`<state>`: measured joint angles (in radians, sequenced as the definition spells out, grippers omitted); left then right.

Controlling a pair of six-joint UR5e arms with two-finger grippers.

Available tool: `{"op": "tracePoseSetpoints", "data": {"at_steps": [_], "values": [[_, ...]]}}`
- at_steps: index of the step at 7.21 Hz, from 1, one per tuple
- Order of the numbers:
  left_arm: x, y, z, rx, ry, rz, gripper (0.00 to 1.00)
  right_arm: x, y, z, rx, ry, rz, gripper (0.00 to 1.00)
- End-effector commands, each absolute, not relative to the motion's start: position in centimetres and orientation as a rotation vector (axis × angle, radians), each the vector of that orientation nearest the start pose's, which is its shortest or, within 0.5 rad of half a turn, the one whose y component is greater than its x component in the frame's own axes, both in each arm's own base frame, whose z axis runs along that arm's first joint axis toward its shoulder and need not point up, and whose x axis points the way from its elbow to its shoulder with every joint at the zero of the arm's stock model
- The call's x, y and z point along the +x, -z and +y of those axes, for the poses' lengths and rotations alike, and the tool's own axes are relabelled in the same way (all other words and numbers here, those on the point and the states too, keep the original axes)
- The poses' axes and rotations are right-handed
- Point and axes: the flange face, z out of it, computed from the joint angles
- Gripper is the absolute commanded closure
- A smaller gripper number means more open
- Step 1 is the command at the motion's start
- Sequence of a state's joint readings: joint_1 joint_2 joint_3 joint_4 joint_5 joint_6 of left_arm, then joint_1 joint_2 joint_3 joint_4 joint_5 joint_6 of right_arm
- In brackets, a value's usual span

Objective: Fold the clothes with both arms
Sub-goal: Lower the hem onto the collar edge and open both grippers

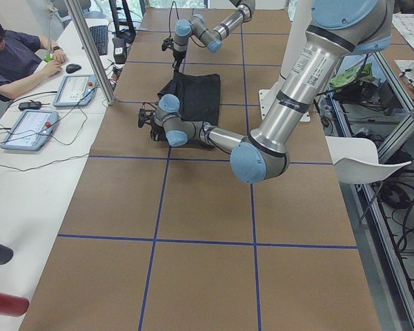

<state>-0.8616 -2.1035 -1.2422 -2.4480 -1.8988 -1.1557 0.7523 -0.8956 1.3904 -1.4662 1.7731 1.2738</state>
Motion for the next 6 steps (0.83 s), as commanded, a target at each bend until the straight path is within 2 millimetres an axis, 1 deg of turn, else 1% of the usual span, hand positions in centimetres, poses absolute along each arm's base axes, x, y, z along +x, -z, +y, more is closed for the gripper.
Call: {"op": "tracePoseSetpoints", "data": {"at_steps": [1,2,3,4,5,6], "values": [[39.1,-39.9,-61.7,0.454,0.139,1.034,0.0,-46.5,-32.2,-59.8,0.124,-0.374,-0.64,0.0],[38.6,-39.5,-60.4,0.423,0.098,1.069,0.0,-45.0,-32.0,-60.6,0.069,-0.337,-0.682,0.0],[37.1,-40.2,-57.6,0.385,0.041,1.108,0.0,-42.6,-31.5,-61.4,0.036,-0.281,-0.73,0.0],[35.2,-40.0,-55.0,0.389,0.02,1.136,0.0,-41.7,-31.8,-60.7,0.038,-0.263,-0.741,0.0],[34.2,-40.2,-52.7,0.391,0.007,1.145,0.0,-40.2,-32.5,-58.9,0.053,-0.246,-0.755,0.0],[34.3,-40.0,-50.3,0.377,-0.023,1.167,0.0,-38.0,-34.1,-56.3,0.074,-0.198,-0.758,0.0]]}}
